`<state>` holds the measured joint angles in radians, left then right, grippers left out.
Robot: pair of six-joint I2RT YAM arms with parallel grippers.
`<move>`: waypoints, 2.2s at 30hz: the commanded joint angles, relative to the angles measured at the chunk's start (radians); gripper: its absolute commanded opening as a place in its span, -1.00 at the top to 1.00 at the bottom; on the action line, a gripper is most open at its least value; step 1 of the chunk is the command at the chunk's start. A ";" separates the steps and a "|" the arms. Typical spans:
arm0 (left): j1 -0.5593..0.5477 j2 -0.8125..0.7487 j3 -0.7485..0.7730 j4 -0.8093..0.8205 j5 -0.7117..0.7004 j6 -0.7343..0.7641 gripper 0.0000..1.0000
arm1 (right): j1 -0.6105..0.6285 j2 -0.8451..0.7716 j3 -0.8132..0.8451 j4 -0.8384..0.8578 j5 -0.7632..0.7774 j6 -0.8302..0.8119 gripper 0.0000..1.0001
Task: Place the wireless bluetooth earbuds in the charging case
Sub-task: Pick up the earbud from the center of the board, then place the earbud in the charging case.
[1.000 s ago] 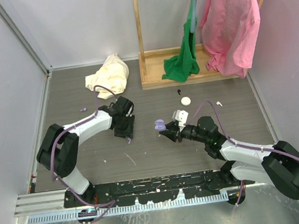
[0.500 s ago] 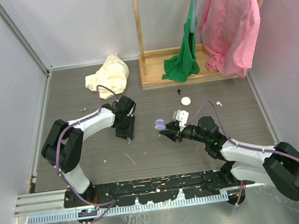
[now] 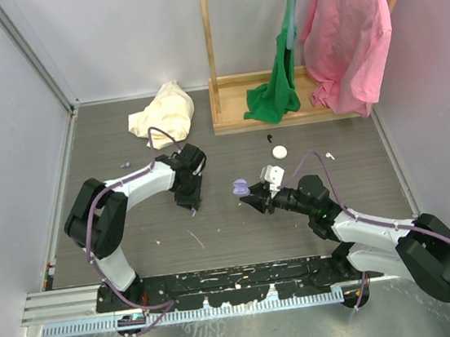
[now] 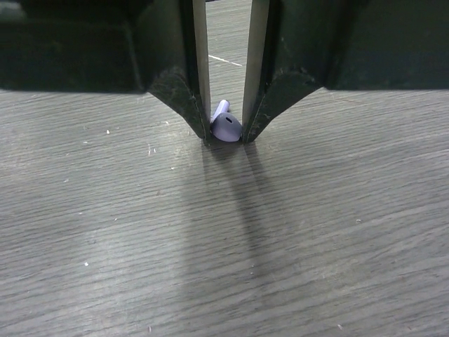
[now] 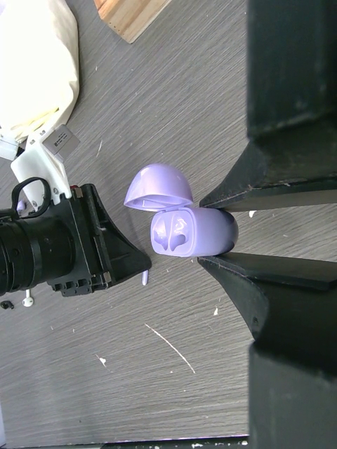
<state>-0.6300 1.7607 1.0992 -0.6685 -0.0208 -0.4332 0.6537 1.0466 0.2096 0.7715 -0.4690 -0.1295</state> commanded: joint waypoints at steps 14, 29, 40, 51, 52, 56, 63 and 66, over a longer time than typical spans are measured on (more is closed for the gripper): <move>-0.015 -0.181 0.015 0.042 0.013 -0.011 0.64 | 0.006 0.006 0.052 0.087 -0.002 0.008 0.98; -0.016 -0.466 -0.047 0.328 0.166 -0.016 0.64 | 0.006 0.025 0.052 0.223 0.055 0.046 0.98; -0.016 -0.616 -0.089 0.569 0.360 -0.007 0.59 | 0.006 0.051 0.038 0.381 0.042 0.099 0.98; -0.016 -0.674 -0.176 0.876 0.548 -0.061 0.57 | 0.006 0.117 0.047 0.544 0.012 0.167 0.98; -0.017 -0.675 -0.186 0.901 0.554 -0.068 0.57 | 0.006 0.121 0.047 0.557 0.012 0.172 0.98; -0.023 -0.675 -0.214 0.981 0.568 -0.088 0.57 | 0.005 0.130 0.046 0.594 0.010 0.194 0.98; -0.058 -0.653 -0.243 1.078 0.576 -0.086 0.56 | 0.006 0.144 0.042 0.647 0.002 0.220 0.98; -0.073 -0.643 -0.256 1.107 0.566 -0.075 0.57 | 0.005 0.148 0.041 0.663 -0.007 0.232 0.98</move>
<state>-0.6834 1.1145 0.8516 0.3012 0.5320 -0.5129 0.6537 1.1915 0.2218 1.3193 -0.4595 0.0795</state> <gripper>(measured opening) 0.220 0.327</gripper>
